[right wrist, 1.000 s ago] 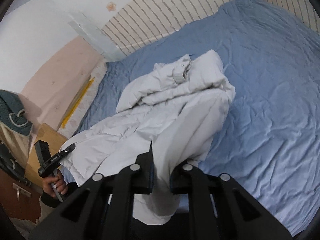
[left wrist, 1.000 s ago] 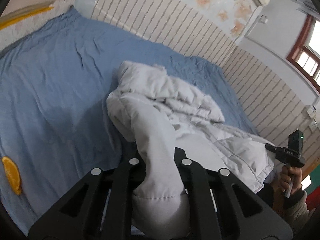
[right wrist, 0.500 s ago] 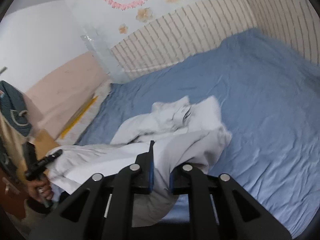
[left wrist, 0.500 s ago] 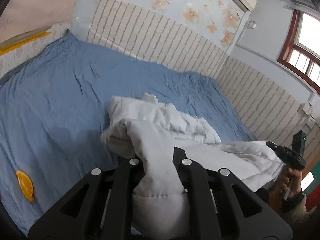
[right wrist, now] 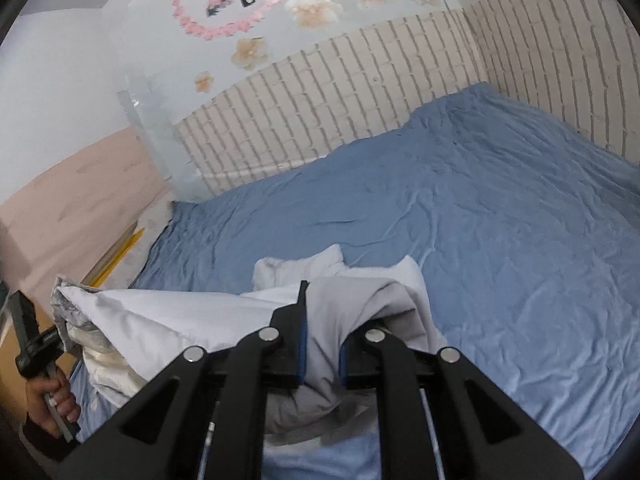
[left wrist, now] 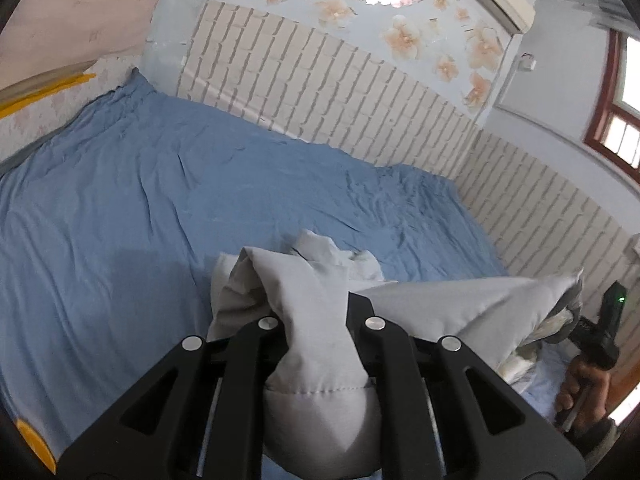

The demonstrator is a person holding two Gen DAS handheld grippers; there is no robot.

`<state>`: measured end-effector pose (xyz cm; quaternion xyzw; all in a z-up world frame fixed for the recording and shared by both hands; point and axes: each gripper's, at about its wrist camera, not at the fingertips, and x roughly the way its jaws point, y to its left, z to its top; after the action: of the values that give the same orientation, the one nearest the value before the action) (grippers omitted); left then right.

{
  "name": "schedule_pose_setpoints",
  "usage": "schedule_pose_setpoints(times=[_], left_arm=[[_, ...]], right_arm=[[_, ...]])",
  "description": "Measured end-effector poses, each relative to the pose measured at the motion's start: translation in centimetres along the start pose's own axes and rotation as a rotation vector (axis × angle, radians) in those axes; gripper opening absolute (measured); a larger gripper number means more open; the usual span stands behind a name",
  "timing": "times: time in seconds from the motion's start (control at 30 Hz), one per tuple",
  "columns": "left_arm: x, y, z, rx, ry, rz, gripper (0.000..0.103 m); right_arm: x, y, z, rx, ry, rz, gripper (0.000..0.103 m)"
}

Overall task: Fold large clothes
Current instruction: 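Lift the hem with both grippers and fold it toward the collar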

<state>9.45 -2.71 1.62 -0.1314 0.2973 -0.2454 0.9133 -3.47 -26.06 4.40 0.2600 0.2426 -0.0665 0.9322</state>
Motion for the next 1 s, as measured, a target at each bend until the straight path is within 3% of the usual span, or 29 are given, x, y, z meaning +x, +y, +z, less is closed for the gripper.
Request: schedule_pose_setpoints(times=[0.17, 0.3, 0.53, 0.67, 0.83, 1.0], left_arm=[[5.7, 1.1, 1.5, -0.021, 0.007, 0.029, 0.01], [10.8, 1.3, 2.2, 0.03, 0.019, 0.078, 0.011], [17.1, 3.1, 0.7, 0.066, 0.019, 0.144, 0.017], [17.4, 3.5, 0.7, 0.059, 0.033, 0.141, 0.021], [15.6, 3.2, 0.8, 0.046, 0.02, 0.142, 0.041], [13.1, 2.5, 1.0, 0.042, -0.011, 0.136, 0.053]], right_arm=[[6.2, -0.6, 1.0, -0.028, 0.027, -0.055, 0.011], [10.3, -1.0, 1.7, -0.037, 0.041, -0.072, 0.011], [15.1, 0.5, 0.1, -0.236, 0.032, -0.125, 0.011], [14.7, 1.2, 0.1, -0.246, 0.051, -0.162, 0.014], [13.4, 1.4, 0.2, -0.238, 0.051, -0.18, 0.015], [11.7, 1.1, 0.7, -0.202, 0.036, -0.155, 0.017]])
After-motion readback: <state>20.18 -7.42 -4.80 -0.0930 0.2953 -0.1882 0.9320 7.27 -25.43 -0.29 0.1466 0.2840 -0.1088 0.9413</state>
